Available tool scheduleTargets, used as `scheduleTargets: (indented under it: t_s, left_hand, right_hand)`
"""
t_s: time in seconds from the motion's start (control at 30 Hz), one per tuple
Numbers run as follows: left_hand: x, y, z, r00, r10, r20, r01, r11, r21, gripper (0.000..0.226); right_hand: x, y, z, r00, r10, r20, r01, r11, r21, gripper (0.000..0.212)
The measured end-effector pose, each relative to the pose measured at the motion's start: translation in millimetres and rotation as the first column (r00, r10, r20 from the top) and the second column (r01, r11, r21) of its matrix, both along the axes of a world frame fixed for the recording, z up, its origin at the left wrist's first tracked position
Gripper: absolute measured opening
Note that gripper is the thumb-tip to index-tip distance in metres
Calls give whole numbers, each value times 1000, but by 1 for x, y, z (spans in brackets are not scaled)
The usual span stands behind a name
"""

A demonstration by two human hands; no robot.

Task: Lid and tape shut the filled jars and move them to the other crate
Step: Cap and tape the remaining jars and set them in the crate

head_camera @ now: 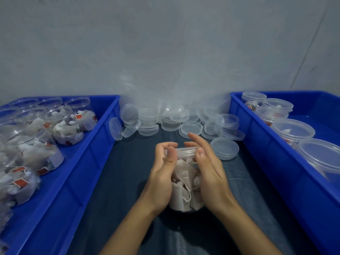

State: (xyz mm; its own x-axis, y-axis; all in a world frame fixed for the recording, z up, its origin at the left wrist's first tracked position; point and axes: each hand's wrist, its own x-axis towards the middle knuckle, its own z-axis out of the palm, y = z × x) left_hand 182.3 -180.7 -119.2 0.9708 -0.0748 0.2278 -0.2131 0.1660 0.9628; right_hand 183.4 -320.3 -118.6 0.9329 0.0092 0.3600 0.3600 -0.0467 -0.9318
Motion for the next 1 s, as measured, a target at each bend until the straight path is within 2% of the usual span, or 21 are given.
scheduleTargets:
  t_s: [0.27, 0.4, 0.6, 1.0]
  left_hand:
    - [1, 5, -2, 997, -69, -26, 69, 997, -24, 36]
    - [2, 5, -3, 996, -82, -17, 82, 996, -22, 49]
    - [5, 4, -6, 995, -96, -2, 96, 995, -35, 47]
    - [8, 6, -14, 993, -73, 89, 67, 995, 67, 42]
  right_hand:
    - [-1, 1, -3, 1000, 12, -10, -13, 998, -54, 60]
    - [2, 1, -5, 1000, -3, -10, 2, 1000, -31, 58]
    - [2, 0, -5, 999, -40, -2, 40, 999, -17, 60]
    - [0, 2, -7, 996, -81, -28, 79, 995, -65, 66]
